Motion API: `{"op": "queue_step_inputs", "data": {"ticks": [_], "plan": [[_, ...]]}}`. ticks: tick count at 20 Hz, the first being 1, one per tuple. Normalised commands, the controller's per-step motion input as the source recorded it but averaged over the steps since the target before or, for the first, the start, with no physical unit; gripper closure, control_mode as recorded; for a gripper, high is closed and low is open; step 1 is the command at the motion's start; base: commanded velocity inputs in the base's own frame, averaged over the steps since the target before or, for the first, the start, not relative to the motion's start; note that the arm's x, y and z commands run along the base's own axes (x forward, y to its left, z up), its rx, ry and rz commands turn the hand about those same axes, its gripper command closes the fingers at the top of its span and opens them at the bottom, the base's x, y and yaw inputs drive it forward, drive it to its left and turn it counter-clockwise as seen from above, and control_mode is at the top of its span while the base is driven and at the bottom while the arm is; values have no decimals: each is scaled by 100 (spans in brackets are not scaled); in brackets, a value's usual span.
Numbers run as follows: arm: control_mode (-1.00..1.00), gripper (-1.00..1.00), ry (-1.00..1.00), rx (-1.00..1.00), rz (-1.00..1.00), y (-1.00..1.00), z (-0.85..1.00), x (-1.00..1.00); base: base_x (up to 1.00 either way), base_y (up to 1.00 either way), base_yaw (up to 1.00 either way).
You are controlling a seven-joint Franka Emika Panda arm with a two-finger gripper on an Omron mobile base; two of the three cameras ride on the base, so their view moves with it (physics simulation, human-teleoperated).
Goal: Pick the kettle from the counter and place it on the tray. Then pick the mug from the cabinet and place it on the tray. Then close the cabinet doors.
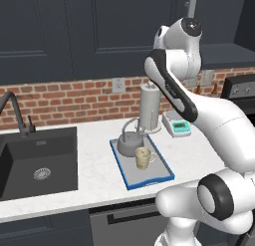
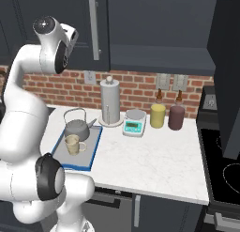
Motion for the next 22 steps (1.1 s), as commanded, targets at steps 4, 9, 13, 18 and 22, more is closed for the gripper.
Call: {"op": "queue_step_inputs", "data": {"ticks": [4, 9, 13, 18, 22], "plan": [[-100, -100, 21, 5, 5, 0, -43, 56, 0, 0, 0], [-100, -100, 9, 1, 9, -3, -41, -6, 0, 0, 0], [-100, -100, 4, 19, -1, -14, -1, -54, 0, 0, 0], [-100, -100, 0, 25, -19, -9, 1, -86, 0, 0, 0], [-100, -100, -2, 33, -37, -2, 7, -90, 0, 0, 0]]}}
